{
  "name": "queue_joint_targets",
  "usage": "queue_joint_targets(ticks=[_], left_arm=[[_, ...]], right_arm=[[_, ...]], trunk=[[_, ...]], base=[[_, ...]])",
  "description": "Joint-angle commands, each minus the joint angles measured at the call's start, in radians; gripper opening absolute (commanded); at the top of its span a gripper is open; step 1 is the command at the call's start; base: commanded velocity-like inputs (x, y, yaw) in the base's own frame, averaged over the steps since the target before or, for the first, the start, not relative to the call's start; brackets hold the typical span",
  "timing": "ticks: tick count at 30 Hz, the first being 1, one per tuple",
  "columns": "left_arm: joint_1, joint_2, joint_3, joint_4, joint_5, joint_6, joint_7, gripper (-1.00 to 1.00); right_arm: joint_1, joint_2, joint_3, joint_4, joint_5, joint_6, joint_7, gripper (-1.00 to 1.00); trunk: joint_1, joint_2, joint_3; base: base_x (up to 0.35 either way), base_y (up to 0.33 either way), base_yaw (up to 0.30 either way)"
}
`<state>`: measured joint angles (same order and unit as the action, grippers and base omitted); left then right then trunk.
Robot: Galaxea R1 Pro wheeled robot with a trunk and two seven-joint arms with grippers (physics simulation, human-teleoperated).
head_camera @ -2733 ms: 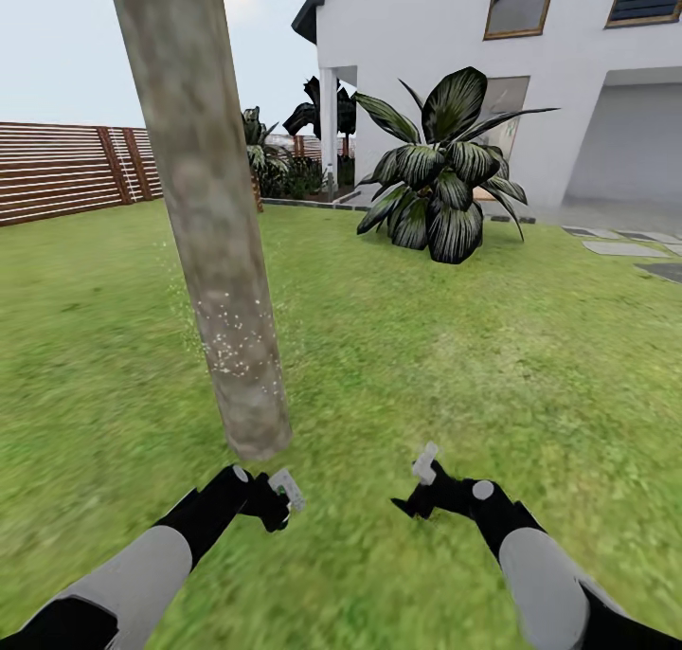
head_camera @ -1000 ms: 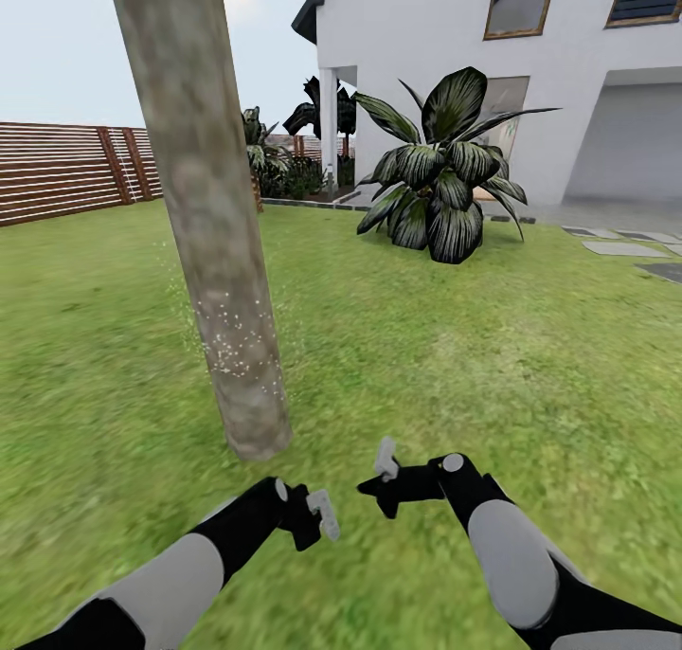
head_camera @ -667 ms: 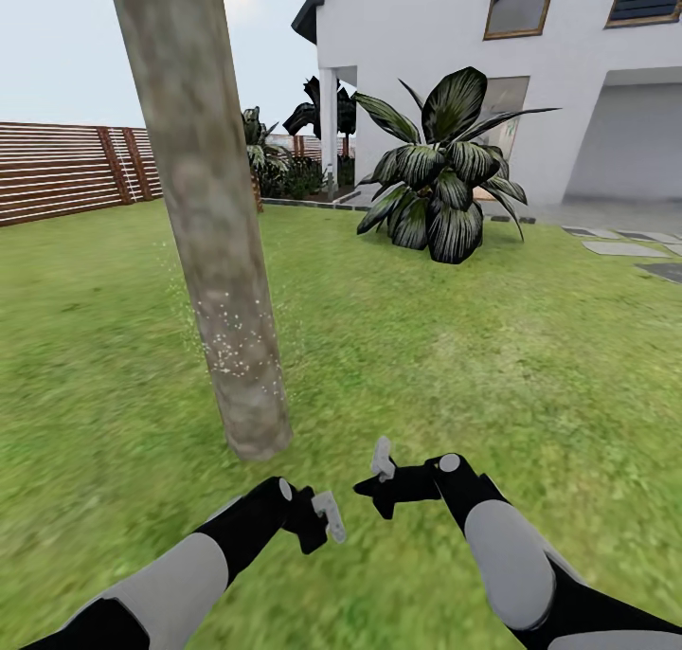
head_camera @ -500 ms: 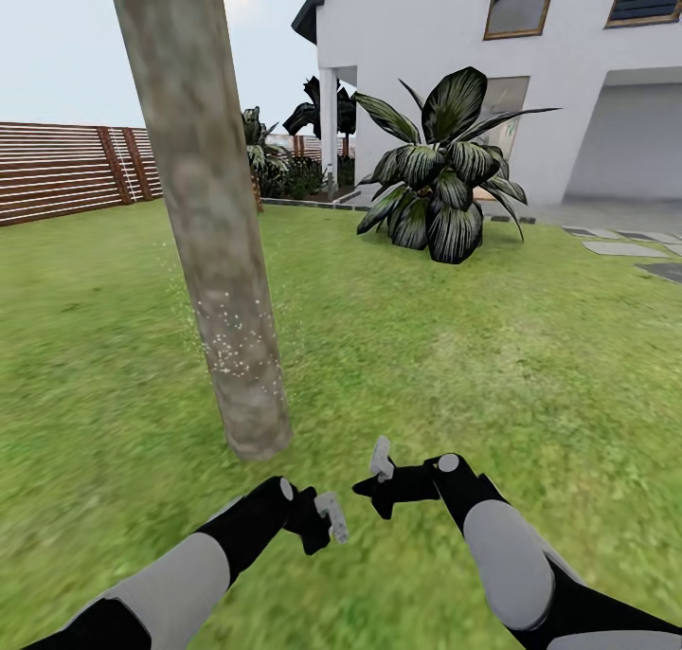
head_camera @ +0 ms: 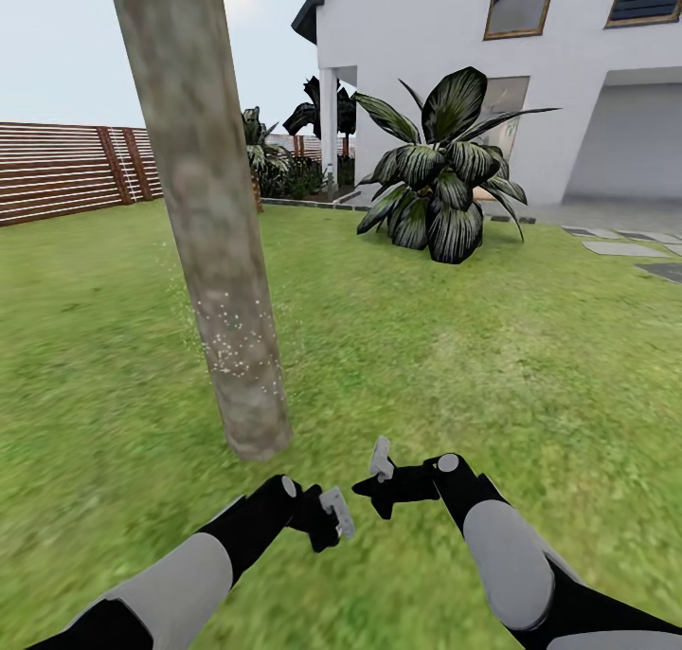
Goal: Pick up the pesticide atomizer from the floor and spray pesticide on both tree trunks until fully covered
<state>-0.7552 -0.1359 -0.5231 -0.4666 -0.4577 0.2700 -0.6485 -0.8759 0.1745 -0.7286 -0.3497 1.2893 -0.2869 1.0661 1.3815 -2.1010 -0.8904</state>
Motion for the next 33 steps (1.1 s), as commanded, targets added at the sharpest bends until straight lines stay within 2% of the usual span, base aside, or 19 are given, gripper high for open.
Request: queue_joint_targets(ticks=[1, 7, 14, 18, 23, 28, 33], left_arm=[[0.0, -0.001, 0.001, -0.001, 0.001, 0.0, 0.002, -1.0], [0.0, -0.006, 0.001, -0.004, 0.023, -0.003, 0.016, -1.0], [0.0, -0.018, 0.002, -0.008, 0.028, -0.006, 0.031, -1.0], [0.0, -0.019, 0.003, -0.017, 0.058, -0.007, 0.053, -1.0], [0.0, -0.021, 0.003, -0.018, 0.066, -0.008, 0.055, -1.0], [0.0, -0.024, 0.003, -0.018, 0.091, -0.009, 0.053, -1.0], [0.0, -0.024, 0.003, -0.018, 0.096, -0.009, 0.053, -1.0]], right_arm=[[0.0, 0.0, 0.0, 0.0, 0.0, 0.0, 0.0, -1.0], [0.0, 0.0, 0.0, 0.0, 0.0, 0.0, 0.0, -1.0], [0.0, 0.0, 0.0, 0.0, -0.001, 0.0, 0.0, -1.0], [0.0, 0.0, 0.0, 0.0, -0.001, 0.0, 0.0, -1.0], [0.0, 0.0, 0.0, 0.0, -0.001, 0.0, 0.0, -1.0], [0.0, 0.0, 0.0, 0.0, 0.0, 0.0, 0.0, -1.0], [0.0, 0.0, 0.0, 0.0, 0.0, 0.0, 0.0, -1.0]], trunk=[[0.0, 0.0, 0.0], [0.0, 0.0, 0.0], [0.0, 0.0, 0.0], [0.0, 0.0, 0.0], [0.0, 0.0, 0.0], [0.0, 0.0, 0.0], [0.0, 0.0, 0.0]], base=[[0.0, 0.0, 0.0], [0.0, 0.0, 0.0], [0.0, 0.0, 0.0], [0.0, 0.0, 0.0], [0.0, 0.0, 0.0], [0.0, 0.0, 0.0], [0.0, 0.0, 0.0]])
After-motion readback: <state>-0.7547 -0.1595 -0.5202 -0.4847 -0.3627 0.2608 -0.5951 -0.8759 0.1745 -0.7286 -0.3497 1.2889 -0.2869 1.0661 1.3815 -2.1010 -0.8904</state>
